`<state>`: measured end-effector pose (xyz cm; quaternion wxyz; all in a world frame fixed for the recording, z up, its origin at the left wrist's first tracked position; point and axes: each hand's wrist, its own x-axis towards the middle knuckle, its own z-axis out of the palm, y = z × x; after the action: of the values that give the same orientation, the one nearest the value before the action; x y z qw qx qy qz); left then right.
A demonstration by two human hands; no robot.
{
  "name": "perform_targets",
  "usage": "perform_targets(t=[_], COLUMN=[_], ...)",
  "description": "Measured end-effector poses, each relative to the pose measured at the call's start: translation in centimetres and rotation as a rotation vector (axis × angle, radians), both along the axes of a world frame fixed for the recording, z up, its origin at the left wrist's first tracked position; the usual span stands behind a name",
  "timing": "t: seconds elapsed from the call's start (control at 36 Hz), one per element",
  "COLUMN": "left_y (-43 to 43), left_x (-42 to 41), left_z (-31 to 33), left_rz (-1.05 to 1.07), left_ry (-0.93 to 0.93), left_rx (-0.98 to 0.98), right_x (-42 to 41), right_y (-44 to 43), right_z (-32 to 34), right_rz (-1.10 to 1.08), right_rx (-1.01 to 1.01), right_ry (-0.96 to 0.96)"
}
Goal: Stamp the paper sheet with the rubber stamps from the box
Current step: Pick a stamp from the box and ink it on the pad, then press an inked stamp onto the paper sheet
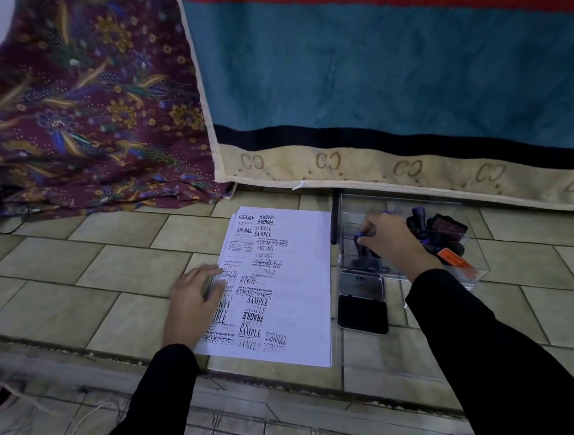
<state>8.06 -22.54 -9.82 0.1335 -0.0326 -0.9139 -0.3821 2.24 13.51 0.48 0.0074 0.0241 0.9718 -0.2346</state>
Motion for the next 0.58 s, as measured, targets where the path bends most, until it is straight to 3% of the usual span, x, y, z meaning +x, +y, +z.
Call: perform_targets(t=[0.19, 0.36, 0.5, 0.58], left_y=[-0.1, -0.2, -0.2, -0.2], left_x=[-0.1, -0.2, -0.2, -0.2], left_z=[-0.1, -0.3, -0.2, -0.2], left_rz=[-0.005, 0.002, 0.004, 0.0], left_ry=[0.015, 0.032, 0.029, 0.031], left_rx=[-0.014, -0.024, -0.035, -0.037], right_x=[-0.8, -3.1, -5.1, -5.4], right_y=[0.2, 2.2, 2.5, 1.8], right_z=[0.2, 1.7, 1.5, 1.4], right_rz=[0.051, -0.126, -0.156, -0.101], right_rx=[0.09, -0.005, 0.185, 0.305], right_ry=[-0.012, 0.191, -0.029, -0.067])
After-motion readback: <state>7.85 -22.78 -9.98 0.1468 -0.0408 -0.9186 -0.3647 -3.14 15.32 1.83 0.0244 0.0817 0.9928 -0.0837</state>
